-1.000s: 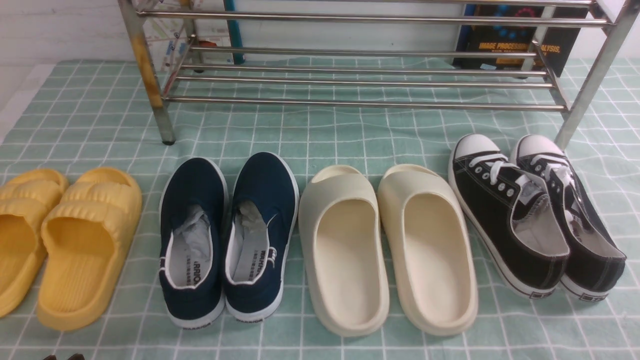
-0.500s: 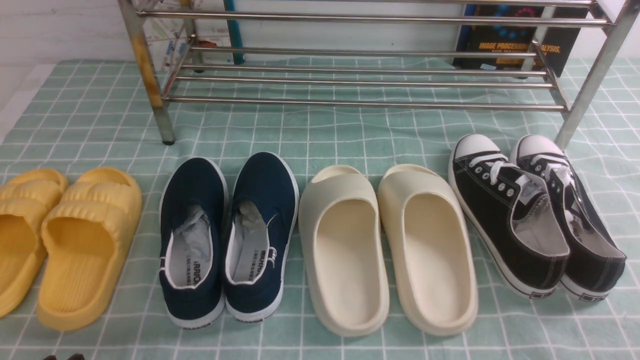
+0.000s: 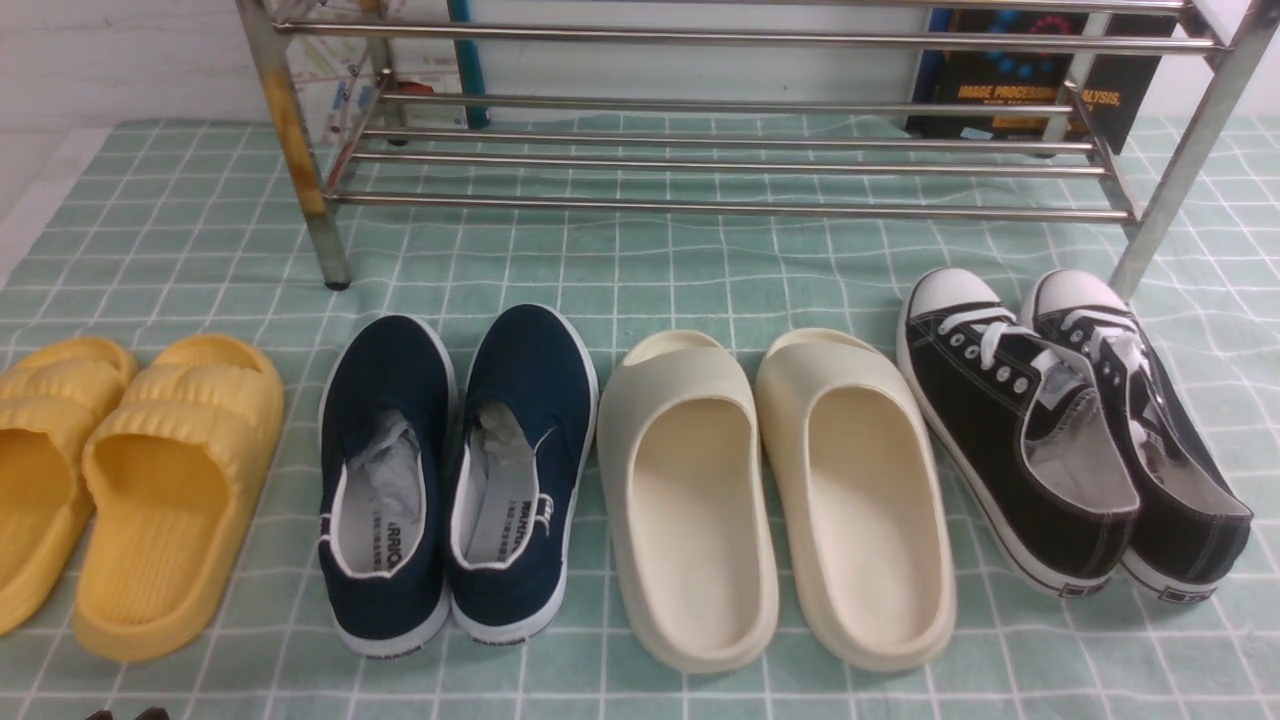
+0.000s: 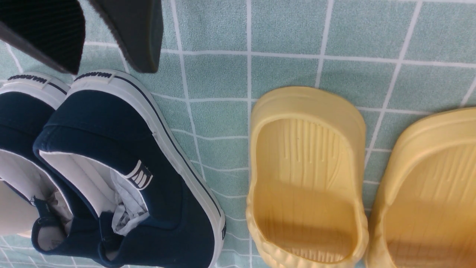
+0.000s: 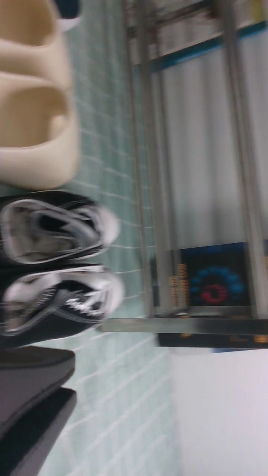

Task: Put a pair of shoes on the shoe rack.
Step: Use the right arm to grab the shoe closest to it

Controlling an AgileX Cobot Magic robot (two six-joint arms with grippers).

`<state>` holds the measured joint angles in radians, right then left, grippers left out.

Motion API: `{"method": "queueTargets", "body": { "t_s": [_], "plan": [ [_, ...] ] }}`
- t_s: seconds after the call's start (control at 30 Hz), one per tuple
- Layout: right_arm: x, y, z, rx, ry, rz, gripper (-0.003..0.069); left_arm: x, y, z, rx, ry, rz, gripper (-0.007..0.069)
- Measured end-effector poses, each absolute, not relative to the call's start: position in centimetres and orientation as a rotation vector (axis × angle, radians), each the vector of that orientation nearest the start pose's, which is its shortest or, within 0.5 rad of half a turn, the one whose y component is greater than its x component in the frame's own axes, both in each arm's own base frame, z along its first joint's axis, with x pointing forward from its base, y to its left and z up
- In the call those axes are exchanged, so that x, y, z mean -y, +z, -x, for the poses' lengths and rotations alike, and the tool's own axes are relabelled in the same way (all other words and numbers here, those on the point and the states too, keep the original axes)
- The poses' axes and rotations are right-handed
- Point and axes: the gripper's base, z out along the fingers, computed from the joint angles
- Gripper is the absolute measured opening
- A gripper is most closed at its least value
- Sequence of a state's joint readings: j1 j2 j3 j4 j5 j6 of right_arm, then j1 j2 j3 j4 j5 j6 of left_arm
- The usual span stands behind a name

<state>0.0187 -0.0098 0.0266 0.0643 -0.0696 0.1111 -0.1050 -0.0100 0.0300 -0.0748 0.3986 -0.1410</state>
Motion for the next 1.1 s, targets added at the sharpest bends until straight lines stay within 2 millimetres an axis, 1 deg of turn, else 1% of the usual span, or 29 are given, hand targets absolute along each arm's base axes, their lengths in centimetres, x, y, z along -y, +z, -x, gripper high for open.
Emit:
{"method": "queueTargets", "body": {
  "t_s": [0.03,0.07,0.1,0.13,0.17,0.2,0.27,0.33,0.37,0.4,0.43,0.5,0.53,0.57,0.6,0.67,0.7,0.73,0.77,0.87,0.9,0.93,0.97,1.0,1.03,1.07,1.1],
  "plan": [
    [0.0,21.8,-5.5,-1.352,0.178,-0.131,0.0109,0.8,16.8,-5.1,-1.907,-0.241,0.080,0.0239],
    [0.0,22.0,-5.4,-1.326,0.183,-0.134,0.0110,0.8,16.8,-5.1,-1.907,-0.241,0.080,0.0239],
    [0.1,22.9,-5.2,-1.223,0.232,-0.164,0.0111,0.8,16.8,-5.1,-1.907,-0.241,0.080,0.0239],
    [0.1,23.3,-5.0,-1.175,0.254,-0.176,0.0112,0.8,16.8,-5.1,-1.907,-0.241,0.080,0.0239],
    [0.1,23.3,-5.0,-1.175,0.255,-0.177,0.0112,0.8,16.8,-5.1,-1.907,-0.241,0.080,0.0239],
    [0.2,24.0,-4.7,-1.081,0.300,-0.195,0.0112,0.8,16.8,-5.1,-1.907,-0.241,0.080,0.0239],
    [0.2,24.5,-4.4,-1.027,0.324,-0.198,0.0110,0.8,16.8,-5.1,-1.907,-0.241,0.080,0.0239],
    [0.0,26.1,-4.1,-0.994,0.317,-0.164,0.0081,0.8,16.8,-5.1,-1.907,-0.241,0.080,0.0239],
    [-0.1,26.3,-4.1,-1.003,0.310,-0.153,0.0073,0.8,16.8,-5.1,-1.907,-0.241,0.080,0.0239],
    [-0.2,28.2,-4.0,-1.013,0.285,-0.120,0.0031,0.8,16.8,-5.1,-1.907,-0.241,0.080,0.0239],
    [-0.3,29.6,-4.1,-1.034,0.257,-0.094,0.0012,0.8,16.8,-5.1,-1.907,-0.241,0.080,0.0239],
    [-0.4,32.1,-4.6,-1.106,0.191,-0.050,0.0004,0.8,16.8,-5.1,-1.907,-0.241,0.080,0.0239],
    [-0.4,33.8,-5.0,-1.155,0.152,-0.039,0.0005,0.8,16.8,-5.1,-1.907,-0.241,0.080,0.0239],
    [-0.4,34.0,-5.3,-1.178,0.139,-0.033,0.0005,0.8,16.8,-5.1,-1.907,-0.241,0.080,0.0239],
    [-0.2,36.1,-6.5,-1.271,0.073,-0.021,0.0007,0.8,16.8,-5.1,-1.907,-0.241,0.080,0.0239],
    [0.1,37.1,-8.5,-1.418,0.017,-0.033,0.0008,0.8,16.8,-5.1,-1.907,-0.241,0.080,0.0239],
    [0.2,37.0,-8.8,-1.450,0.006,-0.038,0.0008,0.8,16.8,-5.1,-1.907,-0.241,0.080,0.0239],
    [0.4,37.1,-10.1,-1.549,-0.018,-0.054,0.0008,0.8,16.8,-5.1,-1.907,-0.241,0.080,0.0239],
    [0.7,36.5,-12.8,-1.735,-0.045,-0.091,0.0008,0.8,16.8,-5.1,-1.907,-0.241,0.080,0.0239],
    [0.6,34.1,-16.5,-2.074,-0.050,-0.135,0.0011,0.8,16.8,-5.1,-1.907,-0.241,0.080,0.0239],
    [0.6,34.0,-16.8,-2.092,-0.046,-0.135,0.0011,0.8,16.8,-5.1,-1.907,-0.241,0.080,0.0239],
    [-0.1,32.8,-18.4,-2.238,-0.010,-0.113,0.0017,0.8,16.8,-5.1,-1.907,-0.241,0.080,0.0239],
    [-1.1,31.6,-19.9,-2.363,0.043,-0.055,0.0025,0.8,16.8,-5.1,-1.907,-0.241,0.080,0.0239],
    [-1.3,31.7,-20.2,-2.373,0.052,-0.045,0.0027,0.8,16.8,-5.1,-1.907,-0.241,0.080,0.0239],
    [-2.9,30.6,-21.8,-2.473,0.120,0.051,0.0053,0.8,16.8,-5.1,-1.907,-0.241,0.080,0.0239],
    [-3.1,30.7,-22.0,-2.481,0.128,0.064,0.0062,0.8,16.8,-5.1,-1.907,-0.241,0.080,0.0239],
    [-4.6,29.9,-23.7,-2.538,0.179,0.162,0.0111,0.8,16.8,-5.1,-1.907,-0.241,0.080,0.0239]
  ]
}}
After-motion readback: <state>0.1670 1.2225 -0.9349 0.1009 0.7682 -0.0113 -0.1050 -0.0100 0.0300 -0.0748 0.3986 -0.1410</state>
